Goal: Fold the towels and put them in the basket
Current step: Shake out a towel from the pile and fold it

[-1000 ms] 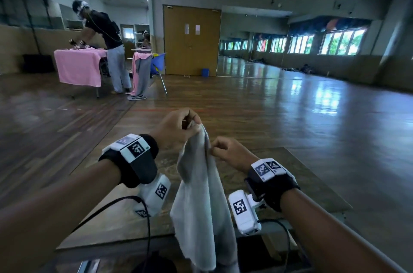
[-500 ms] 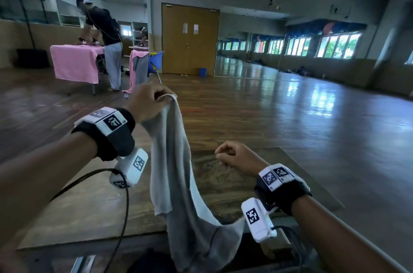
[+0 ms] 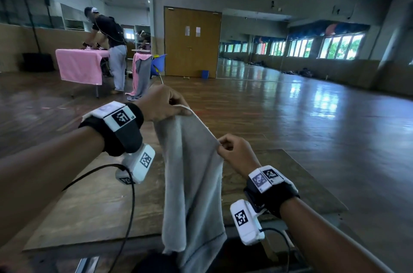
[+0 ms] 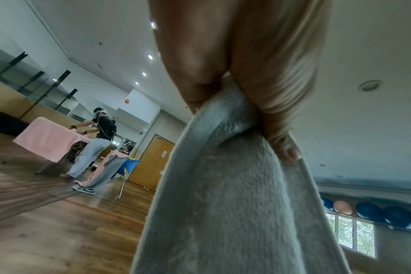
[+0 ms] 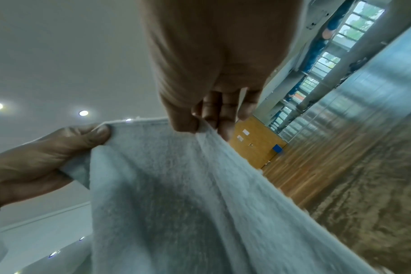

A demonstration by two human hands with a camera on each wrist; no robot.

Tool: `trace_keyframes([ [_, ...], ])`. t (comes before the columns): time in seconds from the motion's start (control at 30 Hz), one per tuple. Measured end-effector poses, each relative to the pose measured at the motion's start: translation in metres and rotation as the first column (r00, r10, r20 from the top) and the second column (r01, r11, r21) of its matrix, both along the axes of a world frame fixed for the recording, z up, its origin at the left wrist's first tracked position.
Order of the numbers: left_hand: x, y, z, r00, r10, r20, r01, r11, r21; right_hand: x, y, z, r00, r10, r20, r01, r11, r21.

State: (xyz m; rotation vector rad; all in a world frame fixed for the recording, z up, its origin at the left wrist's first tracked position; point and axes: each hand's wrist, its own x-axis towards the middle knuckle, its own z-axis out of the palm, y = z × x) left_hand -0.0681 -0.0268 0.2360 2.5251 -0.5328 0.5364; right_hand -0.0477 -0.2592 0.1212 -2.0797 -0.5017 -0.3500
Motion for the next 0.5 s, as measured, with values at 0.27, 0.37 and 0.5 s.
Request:
trace_keyframes([
  [0.27, 0.006, -0.005, -0.003, 0.977, 0.022, 0.210, 0.028, 0.972, -0.234, 0.008, -0.042, -0.021, 0.965, -0.253, -0.064, 0.240, 0.957, -0.161],
  [0.37, 0.010, -0.005, 0.006, 0.945, 0.114, 0.305, -0.018, 0.953, -0.302, 0.011, -0.057, -0.030, 0.952, -0.292, -0.091, 0.272, 0.945, -0.184],
  [0.5, 0.011, 0.014, 0.014, 0.859, 0.345, 0.377, -0.280, 0.935, -0.217, 0.009, -0.071, -0.029, 0.969, -0.240, -0.067, 0.224, 0.958, -0.181],
])
